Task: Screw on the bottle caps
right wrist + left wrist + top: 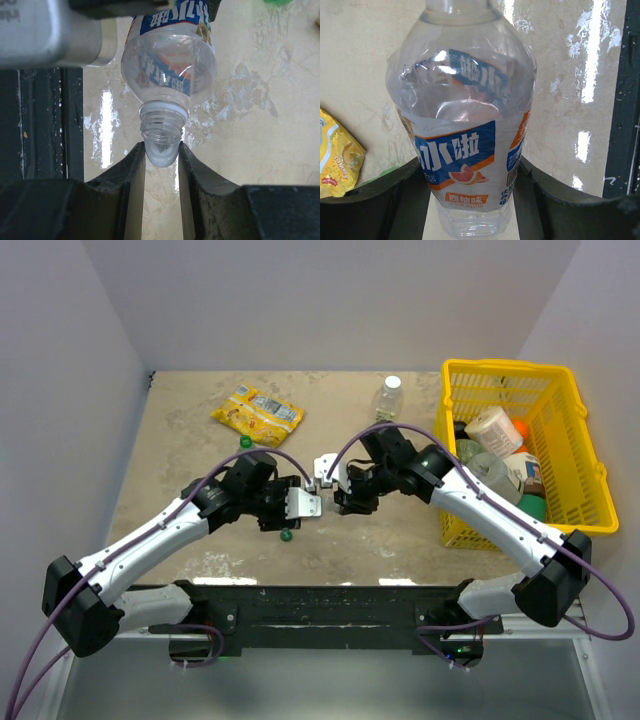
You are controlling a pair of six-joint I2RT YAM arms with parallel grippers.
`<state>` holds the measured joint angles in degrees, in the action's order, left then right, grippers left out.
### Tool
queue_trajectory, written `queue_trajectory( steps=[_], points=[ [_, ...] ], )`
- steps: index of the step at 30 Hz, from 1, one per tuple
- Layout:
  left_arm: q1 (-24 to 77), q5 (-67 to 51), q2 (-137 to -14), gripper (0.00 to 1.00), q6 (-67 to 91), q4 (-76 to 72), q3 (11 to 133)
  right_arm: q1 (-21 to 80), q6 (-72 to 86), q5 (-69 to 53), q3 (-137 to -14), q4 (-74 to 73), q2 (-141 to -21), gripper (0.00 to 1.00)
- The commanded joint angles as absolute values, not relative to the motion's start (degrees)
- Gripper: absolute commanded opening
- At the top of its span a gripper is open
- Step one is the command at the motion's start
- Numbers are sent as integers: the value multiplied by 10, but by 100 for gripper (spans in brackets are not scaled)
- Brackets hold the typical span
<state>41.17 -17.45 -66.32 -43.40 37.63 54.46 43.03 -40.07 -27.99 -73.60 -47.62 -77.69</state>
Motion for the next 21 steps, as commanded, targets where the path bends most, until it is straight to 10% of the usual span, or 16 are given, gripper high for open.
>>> queue_trajectory(
  steps=[1,21],
  points=[
    [424,-135,-671,0,-462,386,530,432,-365,-287,-778,-441,-771,27],
    [438,-114,-669,0,-460,376,553,425,-292,-290,-757,-402,-780,27]
  ],
)
